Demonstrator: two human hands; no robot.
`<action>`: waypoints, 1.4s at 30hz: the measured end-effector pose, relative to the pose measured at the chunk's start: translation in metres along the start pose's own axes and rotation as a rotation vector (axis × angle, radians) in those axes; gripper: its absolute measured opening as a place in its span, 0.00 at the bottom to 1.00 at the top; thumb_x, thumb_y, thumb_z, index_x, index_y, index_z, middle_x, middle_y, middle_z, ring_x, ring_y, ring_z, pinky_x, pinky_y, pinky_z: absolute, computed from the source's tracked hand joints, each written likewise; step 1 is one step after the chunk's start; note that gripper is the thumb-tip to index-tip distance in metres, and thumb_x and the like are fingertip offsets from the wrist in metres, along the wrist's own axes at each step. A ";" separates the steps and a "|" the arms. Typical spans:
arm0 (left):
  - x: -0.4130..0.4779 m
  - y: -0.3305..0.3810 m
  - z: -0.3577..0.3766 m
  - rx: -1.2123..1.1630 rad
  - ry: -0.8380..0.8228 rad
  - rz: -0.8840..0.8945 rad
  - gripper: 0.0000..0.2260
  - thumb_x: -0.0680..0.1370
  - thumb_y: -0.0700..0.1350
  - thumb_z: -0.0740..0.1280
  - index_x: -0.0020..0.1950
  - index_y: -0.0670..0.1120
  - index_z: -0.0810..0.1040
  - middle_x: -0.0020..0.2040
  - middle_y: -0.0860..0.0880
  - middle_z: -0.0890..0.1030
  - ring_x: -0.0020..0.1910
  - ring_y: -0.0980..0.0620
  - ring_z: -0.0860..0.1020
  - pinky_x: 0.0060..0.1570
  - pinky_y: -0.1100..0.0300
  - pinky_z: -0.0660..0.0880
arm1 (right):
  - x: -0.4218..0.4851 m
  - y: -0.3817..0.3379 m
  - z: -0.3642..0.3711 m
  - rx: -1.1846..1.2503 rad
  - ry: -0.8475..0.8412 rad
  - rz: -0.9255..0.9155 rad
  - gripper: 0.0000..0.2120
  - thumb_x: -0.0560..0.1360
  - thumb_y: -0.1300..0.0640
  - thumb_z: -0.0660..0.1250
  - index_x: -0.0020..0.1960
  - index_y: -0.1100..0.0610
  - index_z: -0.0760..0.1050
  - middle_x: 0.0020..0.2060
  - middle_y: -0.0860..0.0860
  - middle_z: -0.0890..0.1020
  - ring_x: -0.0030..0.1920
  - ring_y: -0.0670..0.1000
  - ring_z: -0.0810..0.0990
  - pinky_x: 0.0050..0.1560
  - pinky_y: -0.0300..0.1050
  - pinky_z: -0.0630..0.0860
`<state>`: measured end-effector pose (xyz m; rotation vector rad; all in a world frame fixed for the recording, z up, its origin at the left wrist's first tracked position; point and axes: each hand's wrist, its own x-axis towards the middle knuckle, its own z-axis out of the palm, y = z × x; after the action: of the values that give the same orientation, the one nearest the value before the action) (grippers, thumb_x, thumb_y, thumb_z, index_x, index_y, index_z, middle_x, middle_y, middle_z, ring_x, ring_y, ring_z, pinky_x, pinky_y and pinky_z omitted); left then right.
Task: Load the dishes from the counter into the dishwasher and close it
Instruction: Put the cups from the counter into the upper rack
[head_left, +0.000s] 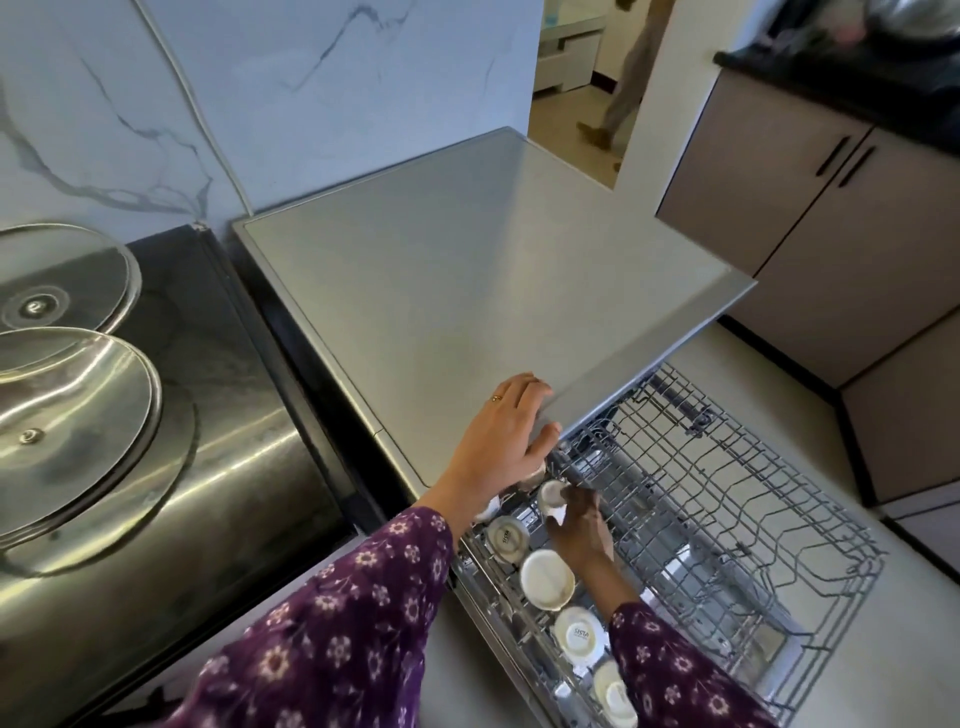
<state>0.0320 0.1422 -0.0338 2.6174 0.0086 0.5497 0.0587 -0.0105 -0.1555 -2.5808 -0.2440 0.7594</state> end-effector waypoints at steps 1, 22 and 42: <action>-0.003 0.000 -0.002 0.017 0.001 0.003 0.15 0.78 0.50 0.64 0.59 0.41 0.73 0.59 0.45 0.76 0.59 0.48 0.74 0.60 0.59 0.71 | -0.010 -0.005 -0.003 -0.014 0.012 -0.004 0.24 0.78 0.57 0.63 0.71 0.60 0.61 0.65 0.55 0.70 0.58 0.55 0.76 0.39 0.31 0.71; -0.268 -0.060 -0.316 0.069 0.417 -0.461 0.17 0.76 0.53 0.62 0.59 0.44 0.74 0.55 0.49 0.77 0.56 0.54 0.73 0.57 0.68 0.66 | -0.262 -0.287 0.030 0.003 -0.100 -0.822 0.06 0.73 0.52 0.67 0.46 0.54 0.78 0.41 0.48 0.83 0.43 0.46 0.81 0.46 0.42 0.77; -0.638 -0.188 -0.575 0.365 0.721 -1.287 0.19 0.74 0.43 0.71 0.61 0.38 0.71 0.57 0.39 0.75 0.58 0.40 0.72 0.58 0.49 0.67 | -0.452 -0.546 0.245 -0.171 -0.408 -1.306 0.06 0.73 0.52 0.66 0.43 0.53 0.79 0.36 0.47 0.81 0.39 0.46 0.79 0.43 0.43 0.76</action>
<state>-0.7581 0.5003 0.1090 1.9260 1.9403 0.9342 -0.4775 0.4344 0.1230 -1.7261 -1.8921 0.6792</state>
